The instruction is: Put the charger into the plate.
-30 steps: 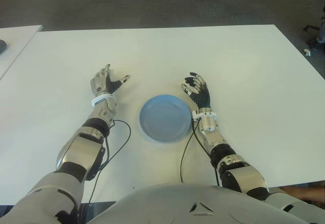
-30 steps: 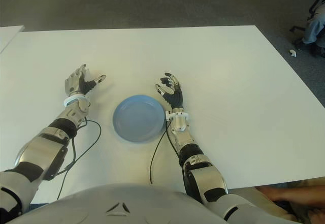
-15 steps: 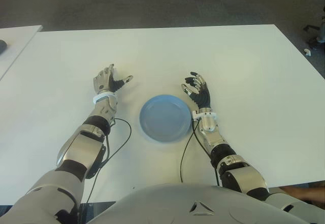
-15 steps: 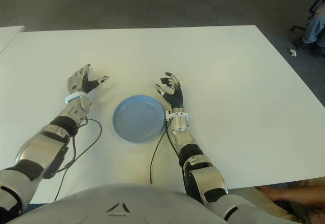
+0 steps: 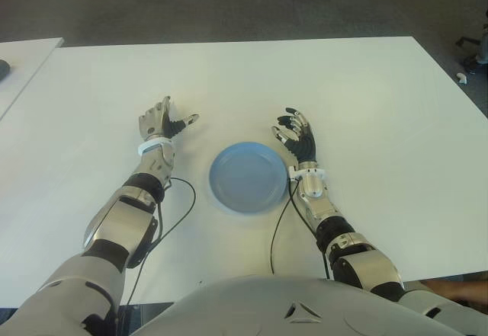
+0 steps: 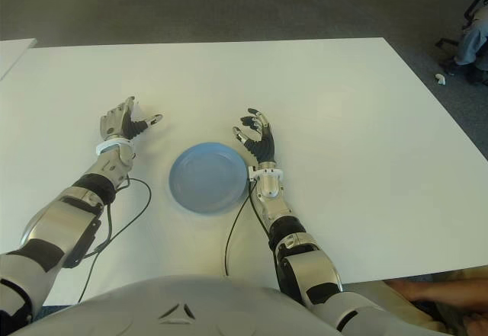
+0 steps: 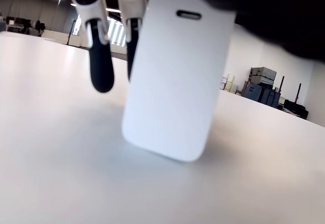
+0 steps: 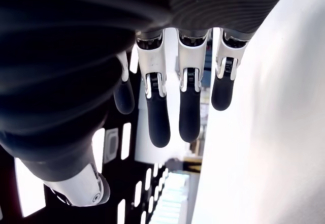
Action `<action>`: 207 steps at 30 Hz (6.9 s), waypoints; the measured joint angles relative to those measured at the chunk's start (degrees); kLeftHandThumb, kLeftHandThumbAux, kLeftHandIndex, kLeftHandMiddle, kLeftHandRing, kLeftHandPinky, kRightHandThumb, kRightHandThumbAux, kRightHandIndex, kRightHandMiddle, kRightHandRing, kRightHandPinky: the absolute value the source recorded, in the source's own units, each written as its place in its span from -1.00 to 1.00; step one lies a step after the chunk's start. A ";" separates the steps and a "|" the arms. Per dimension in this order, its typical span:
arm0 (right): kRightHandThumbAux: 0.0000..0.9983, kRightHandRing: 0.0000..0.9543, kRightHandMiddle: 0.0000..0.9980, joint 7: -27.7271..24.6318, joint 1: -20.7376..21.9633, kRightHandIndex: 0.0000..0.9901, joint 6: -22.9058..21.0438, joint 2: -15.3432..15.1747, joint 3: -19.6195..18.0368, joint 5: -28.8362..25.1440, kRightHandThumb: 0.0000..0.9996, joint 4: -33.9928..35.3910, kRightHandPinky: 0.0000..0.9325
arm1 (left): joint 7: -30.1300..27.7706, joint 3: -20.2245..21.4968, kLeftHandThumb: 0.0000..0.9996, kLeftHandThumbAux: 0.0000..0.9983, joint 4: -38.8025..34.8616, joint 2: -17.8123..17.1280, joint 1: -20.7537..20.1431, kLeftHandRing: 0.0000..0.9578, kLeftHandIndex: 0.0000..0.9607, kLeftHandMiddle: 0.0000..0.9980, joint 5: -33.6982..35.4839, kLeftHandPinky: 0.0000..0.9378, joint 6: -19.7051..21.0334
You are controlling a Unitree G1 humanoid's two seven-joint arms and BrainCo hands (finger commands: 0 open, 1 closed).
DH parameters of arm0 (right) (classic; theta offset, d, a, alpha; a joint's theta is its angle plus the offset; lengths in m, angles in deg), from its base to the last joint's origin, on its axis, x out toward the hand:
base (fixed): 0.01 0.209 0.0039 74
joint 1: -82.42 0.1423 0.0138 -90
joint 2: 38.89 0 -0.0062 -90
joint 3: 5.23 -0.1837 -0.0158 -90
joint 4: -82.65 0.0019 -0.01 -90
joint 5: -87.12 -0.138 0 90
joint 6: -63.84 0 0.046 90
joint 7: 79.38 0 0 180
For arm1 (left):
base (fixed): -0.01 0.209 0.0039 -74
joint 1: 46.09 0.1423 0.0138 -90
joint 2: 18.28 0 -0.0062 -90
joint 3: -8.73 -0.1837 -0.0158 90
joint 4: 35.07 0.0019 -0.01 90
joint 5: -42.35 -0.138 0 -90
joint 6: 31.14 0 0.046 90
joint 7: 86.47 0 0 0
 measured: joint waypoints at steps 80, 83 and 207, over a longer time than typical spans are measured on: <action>0.64 -0.35 -0.32 -5.50 -2.96 -0.47 -2.79 0.32 -1.94 -1.10 -1.00 4.81 -0.45 | 22.82 1.69 0.00 0.02 7.94 -1.06 5.35 0.81 0.77 0.76 0.37 0.90 -40.32; 0.63 -0.35 -0.31 -5.47 -3.00 -0.46 -2.80 0.32 -1.97 -1.09 -1.00 4.92 -0.44 | 22.82 2.27 0.03 0.01 6.39 -0.42 5.52 0.82 0.78 0.77 0.96 0.90 -43.24; 0.53 -0.36 -0.24 -5.97 -1.08 -0.41 -1.71 0.71 -3.11 -1.60 -1.00 1.23 -0.64 | -30.88 7.36 -0.51 -0.02 -29.03 6.39 19.67 -0.80 -0.80 -0.74 29.67 -0.76 -62.08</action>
